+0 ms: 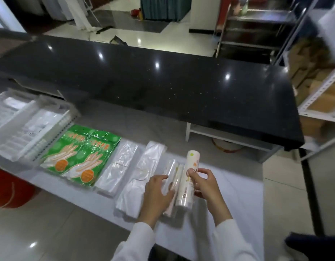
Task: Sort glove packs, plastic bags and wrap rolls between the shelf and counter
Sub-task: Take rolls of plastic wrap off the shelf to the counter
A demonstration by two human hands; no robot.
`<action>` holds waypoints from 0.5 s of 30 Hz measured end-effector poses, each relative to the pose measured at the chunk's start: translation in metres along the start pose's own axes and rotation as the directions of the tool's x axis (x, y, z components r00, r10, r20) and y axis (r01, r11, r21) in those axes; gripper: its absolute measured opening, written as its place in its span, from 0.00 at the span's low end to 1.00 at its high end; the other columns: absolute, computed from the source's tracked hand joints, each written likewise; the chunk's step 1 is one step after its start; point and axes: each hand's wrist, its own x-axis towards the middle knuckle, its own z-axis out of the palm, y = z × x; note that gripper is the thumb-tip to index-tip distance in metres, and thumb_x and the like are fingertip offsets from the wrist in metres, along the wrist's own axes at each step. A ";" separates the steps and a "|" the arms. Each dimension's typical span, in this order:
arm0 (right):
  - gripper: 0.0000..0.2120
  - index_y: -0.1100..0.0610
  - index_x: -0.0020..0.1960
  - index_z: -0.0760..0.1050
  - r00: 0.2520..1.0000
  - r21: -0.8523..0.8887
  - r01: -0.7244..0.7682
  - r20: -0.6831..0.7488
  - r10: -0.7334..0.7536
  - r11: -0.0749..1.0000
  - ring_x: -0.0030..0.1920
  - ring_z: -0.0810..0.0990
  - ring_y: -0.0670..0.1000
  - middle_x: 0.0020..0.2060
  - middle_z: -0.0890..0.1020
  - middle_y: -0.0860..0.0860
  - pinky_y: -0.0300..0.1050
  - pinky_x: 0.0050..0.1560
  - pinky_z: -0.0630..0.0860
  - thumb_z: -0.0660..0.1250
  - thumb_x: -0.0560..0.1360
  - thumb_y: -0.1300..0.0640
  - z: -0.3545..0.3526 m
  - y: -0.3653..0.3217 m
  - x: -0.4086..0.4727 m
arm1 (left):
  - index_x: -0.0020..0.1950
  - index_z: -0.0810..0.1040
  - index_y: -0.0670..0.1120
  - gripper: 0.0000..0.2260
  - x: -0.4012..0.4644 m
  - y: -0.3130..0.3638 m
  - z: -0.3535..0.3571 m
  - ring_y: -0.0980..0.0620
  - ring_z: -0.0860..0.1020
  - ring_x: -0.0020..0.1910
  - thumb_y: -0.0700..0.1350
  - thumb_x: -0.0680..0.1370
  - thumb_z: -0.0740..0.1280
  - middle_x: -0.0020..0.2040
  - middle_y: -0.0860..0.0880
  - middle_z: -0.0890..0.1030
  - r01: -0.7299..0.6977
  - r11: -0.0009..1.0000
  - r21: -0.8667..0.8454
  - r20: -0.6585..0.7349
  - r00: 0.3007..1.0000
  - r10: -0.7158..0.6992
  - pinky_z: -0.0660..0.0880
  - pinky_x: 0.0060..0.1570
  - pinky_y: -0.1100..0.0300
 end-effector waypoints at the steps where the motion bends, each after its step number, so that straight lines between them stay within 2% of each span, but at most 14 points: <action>1: 0.19 0.48 0.60 0.73 1.000 0.005 -0.008 -0.015 0.008 1.000 0.37 0.89 0.49 0.48 0.87 0.54 0.40 0.30 0.82 0.77 0.75 0.48 -0.002 0.003 0.001 | 0.70 0.73 0.54 0.24 0.002 -0.001 0.002 0.54 0.70 0.66 0.49 0.76 0.76 0.67 0.54 0.72 -0.004 1.000 0.017 0.020 1.000 0.004 0.67 0.67 0.60; 5: 0.19 0.48 0.59 0.73 0.998 -0.001 -0.040 -0.052 0.040 0.999 0.37 0.89 0.49 0.39 0.88 0.48 0.39 0.29 0.81 0.78 0.74 0.48 -0.009 0.014 -0.001 | 0.74 0.70 0.52 0.31 0.007 -0.004 0.011 0.50 0.68 0.72 0.48 0.74 0.78 0.72 0.51 0.69 -0.021 0.997 0.077 0.077 0.997 0.015 0.67 0.75 0.52; 9: 0.16 0.47 0.59 0.73 0.994 -0.016 -0.076 -0.075 0.074 0.997 0.37 0.89 0.47 0.47 0.87 0.51 0.38 0.29 0.81 0.76 0.76 0.47 -0.013 0.025 -0.004 | 0.77 0.67 0.52 0.35 0.012 -0.006 0.013 0.48 0.67 0.73 0.47 0.74 0.79 0.75 0.50 0.67 -0.017 0.996 0.085 0.095 0.995 0.009 0.67 0.76 0.48; 15: 0.16 0.50 0.59 0.72 0.993 -0.011 -0.079 -0.089 0.078 0.997 0.40 0.89 0.50 0.48 0.88 0.51 0.41 0.33 0.83 0.76 0.77 0.52 -0.005 0.038 -0.009 | 0.80 0.63 0.51 0.40 0.018 -0.013 0.012 0.47 0.67 0.76 0.47 0.73 0.80 0.76 0.49 0.66 -0.015 0.999 0.051 0.124 0.992 0.009 0.66 0.77 0.46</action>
